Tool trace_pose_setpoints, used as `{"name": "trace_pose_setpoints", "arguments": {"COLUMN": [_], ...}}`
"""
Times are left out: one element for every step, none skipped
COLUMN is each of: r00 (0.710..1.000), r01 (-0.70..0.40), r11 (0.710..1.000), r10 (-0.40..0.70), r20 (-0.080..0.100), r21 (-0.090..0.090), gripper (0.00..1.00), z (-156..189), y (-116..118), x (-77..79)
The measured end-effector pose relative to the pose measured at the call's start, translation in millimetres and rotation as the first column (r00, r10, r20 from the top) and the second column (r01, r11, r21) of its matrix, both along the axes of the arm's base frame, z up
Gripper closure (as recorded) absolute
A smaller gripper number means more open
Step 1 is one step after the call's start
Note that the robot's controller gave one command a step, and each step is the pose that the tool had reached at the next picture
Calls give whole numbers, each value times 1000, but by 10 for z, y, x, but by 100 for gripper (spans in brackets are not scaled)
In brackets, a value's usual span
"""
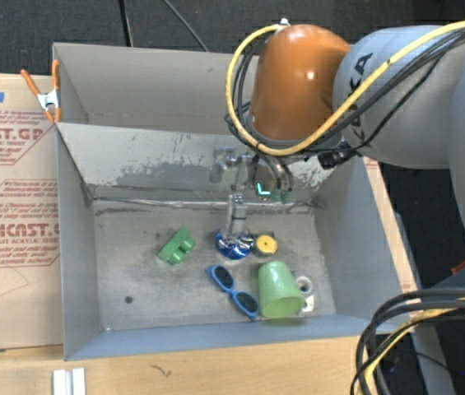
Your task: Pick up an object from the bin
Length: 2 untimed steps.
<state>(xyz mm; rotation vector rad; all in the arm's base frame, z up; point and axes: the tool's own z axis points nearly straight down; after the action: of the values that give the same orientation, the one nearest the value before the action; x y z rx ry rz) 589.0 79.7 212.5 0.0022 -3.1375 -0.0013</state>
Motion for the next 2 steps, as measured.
{"name": "trace_pose_setpoints", "arguments": {"r00": [991, 970], "r01": [-132, -245], "r11": [991, 970], "r10": [132, 245], "r20": [-1, 0], "r21": [1, -1], "gripper": [0, 0], "z": [-779, -1460], "y": [603, 359], "x": [-142, -220]}}
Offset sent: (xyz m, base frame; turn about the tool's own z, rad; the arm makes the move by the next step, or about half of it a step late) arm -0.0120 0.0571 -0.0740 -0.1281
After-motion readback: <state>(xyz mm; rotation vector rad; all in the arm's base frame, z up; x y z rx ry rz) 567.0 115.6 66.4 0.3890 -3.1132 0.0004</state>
